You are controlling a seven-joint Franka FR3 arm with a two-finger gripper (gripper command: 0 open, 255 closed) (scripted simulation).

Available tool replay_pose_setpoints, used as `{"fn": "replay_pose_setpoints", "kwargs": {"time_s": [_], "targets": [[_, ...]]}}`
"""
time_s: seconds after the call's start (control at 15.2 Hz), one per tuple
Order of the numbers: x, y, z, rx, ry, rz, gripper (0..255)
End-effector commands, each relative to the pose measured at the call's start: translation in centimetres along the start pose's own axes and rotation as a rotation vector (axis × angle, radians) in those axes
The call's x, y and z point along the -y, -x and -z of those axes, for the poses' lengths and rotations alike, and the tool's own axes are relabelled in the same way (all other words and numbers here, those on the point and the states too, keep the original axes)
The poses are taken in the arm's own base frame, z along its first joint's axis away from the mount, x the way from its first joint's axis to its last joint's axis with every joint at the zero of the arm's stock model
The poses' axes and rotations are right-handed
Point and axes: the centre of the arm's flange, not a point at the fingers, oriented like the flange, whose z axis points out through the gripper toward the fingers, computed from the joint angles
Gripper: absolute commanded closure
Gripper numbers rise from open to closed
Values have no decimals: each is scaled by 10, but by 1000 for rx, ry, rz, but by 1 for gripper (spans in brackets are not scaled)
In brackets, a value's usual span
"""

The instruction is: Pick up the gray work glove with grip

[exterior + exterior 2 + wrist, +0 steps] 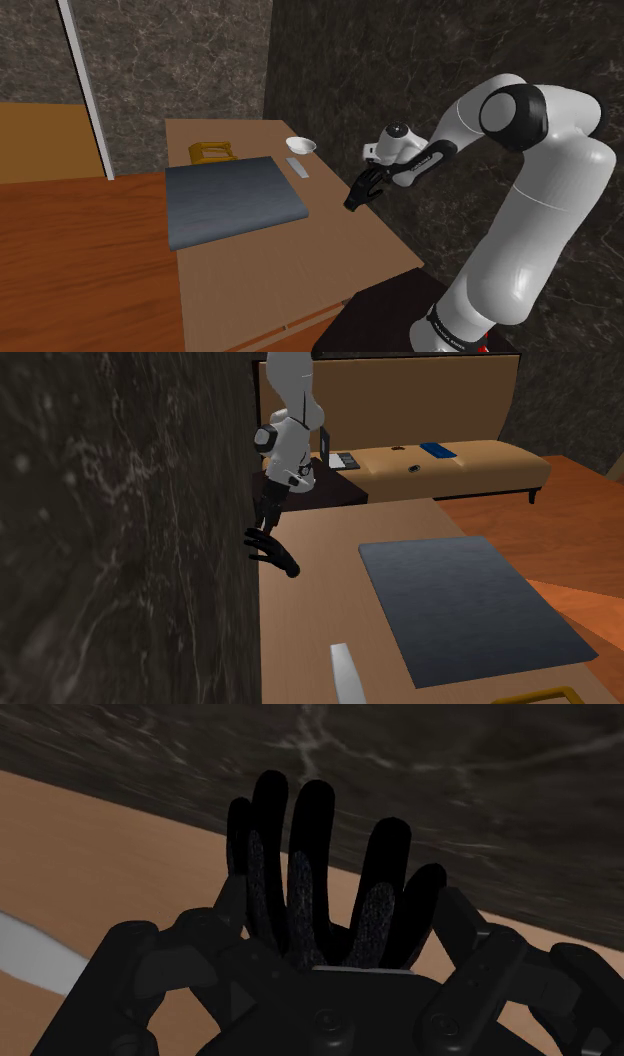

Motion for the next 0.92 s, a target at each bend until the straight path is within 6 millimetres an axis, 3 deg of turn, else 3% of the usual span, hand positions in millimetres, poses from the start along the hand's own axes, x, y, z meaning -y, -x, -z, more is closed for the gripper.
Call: {"fn": "replay_pose_setpoints", "kwargs": {"time_s": [0.0, 0.07, 0.13, 0.73, 0.86], "targets": [[2, -4, -8, 0, 1, 0, 0], [2, -4, -8, 0, 1, 0, 0], [2, -4, -8, 0, 1, 0, 255], [2, -4, -8, 0, 1, 0, 255], [-1, 1, 1, 0, 1, 0, 255]]}}
